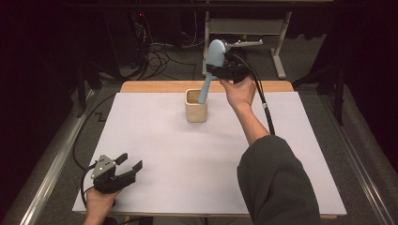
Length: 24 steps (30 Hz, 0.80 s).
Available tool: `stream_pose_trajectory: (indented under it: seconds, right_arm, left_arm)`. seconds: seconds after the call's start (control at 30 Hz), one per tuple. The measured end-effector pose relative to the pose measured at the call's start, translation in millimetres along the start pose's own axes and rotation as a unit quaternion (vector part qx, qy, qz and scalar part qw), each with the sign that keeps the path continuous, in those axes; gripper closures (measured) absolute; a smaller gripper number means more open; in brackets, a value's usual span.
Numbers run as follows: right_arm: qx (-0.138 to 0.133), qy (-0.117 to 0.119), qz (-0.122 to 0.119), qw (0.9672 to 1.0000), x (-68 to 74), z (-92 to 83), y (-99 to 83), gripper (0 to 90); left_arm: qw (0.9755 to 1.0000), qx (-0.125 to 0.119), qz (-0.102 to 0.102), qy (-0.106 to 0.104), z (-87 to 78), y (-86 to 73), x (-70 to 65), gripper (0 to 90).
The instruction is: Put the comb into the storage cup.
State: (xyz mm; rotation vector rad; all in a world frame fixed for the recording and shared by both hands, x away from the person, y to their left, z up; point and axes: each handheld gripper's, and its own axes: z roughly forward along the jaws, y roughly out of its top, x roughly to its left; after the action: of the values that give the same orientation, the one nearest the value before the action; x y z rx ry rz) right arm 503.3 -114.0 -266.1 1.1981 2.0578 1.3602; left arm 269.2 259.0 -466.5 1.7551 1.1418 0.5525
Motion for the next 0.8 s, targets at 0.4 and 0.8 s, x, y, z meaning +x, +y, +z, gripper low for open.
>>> stream_pose_trajectory:
  seconds: [0.4,0.8]
  right_arm:
    - [-0.004,-0.009,0.001,1.0000,0.5,7.5,1.2,53.7]
    - [0.009,-0.014,-0.003,0.9999,5.6,22.2,-6.0,53.3]
  left_arm:
    - [1.0000,-0.002,0.001,0.001,-1.0,0.3,0.0,32.6]
    - [1.0000,-0.003,-0.004,-0.001,-0.9,0.1,0.2,32.6]
